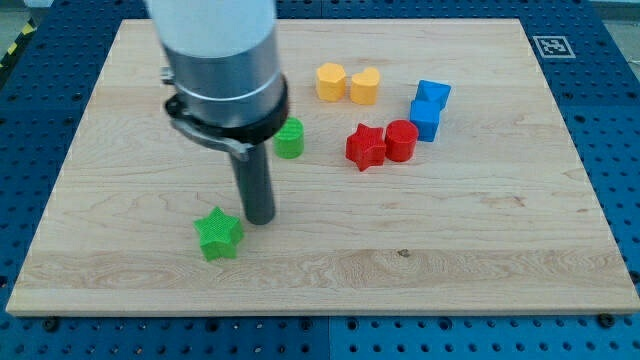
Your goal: Move green star to the bottom left of the board
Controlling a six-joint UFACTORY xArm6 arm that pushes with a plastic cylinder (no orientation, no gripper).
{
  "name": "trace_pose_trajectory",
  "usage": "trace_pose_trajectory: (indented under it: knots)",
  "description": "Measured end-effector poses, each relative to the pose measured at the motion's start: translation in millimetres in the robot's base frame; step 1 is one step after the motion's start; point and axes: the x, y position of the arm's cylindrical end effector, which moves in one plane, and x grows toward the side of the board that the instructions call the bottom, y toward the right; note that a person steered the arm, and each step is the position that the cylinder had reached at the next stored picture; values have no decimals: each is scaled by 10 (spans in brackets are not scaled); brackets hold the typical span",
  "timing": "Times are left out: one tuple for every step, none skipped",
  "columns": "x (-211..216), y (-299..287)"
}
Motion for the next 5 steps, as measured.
trace_pose_trajectory:
  knots:
    - [0,60]
    - [0,60]
    - [154,194]
    - [248,23]
    - [249,-669]
